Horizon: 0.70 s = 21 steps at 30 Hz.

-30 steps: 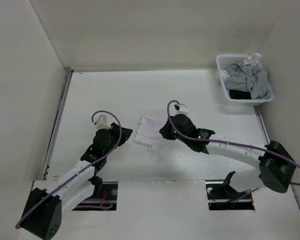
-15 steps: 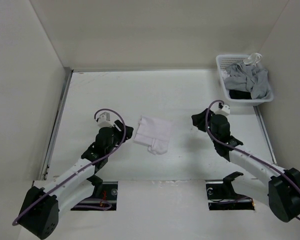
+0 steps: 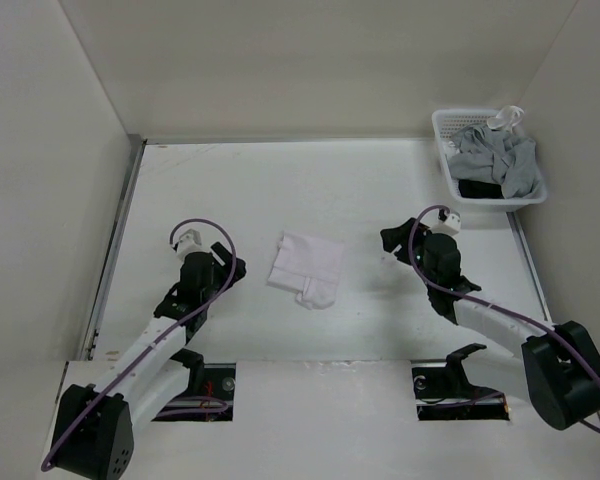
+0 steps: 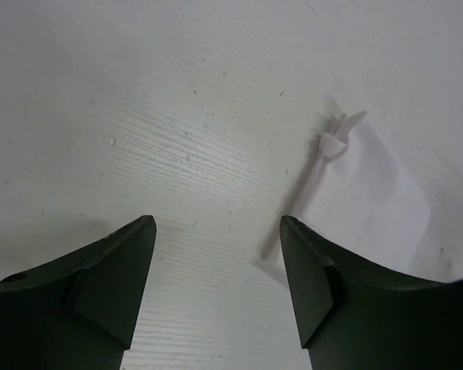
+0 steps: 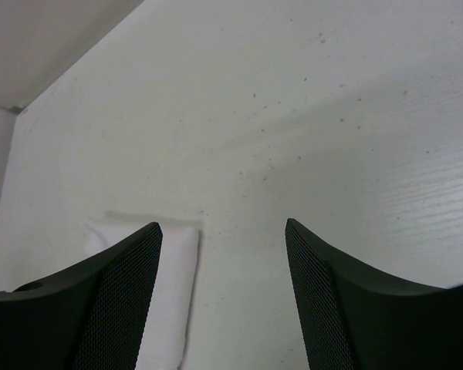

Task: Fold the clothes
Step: Fold the tank top

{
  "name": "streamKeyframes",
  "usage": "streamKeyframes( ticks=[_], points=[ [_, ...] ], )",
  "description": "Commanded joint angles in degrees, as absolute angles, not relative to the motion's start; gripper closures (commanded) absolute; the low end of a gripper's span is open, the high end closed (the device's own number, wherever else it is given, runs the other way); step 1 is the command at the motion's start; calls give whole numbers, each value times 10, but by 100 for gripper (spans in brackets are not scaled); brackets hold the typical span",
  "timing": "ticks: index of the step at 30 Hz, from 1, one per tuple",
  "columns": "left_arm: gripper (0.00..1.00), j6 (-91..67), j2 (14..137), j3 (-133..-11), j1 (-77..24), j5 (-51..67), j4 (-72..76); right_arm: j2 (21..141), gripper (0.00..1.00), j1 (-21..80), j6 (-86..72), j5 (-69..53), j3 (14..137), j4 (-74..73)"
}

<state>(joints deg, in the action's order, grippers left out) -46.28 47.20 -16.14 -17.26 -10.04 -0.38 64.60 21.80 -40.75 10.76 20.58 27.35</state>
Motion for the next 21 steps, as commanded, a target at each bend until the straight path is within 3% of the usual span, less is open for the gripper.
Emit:
streamKeyframes(
  ticks=[1, 21],
  points=[
    [36, -441, 477, -189, -167, -89, -7, 640, 30, 216, -409, 96, 207, 320],
    [39, -425, 520, -217, -174, -96, -4, 650, 32, 215, -413, 83, 212, 320]
  ],
)
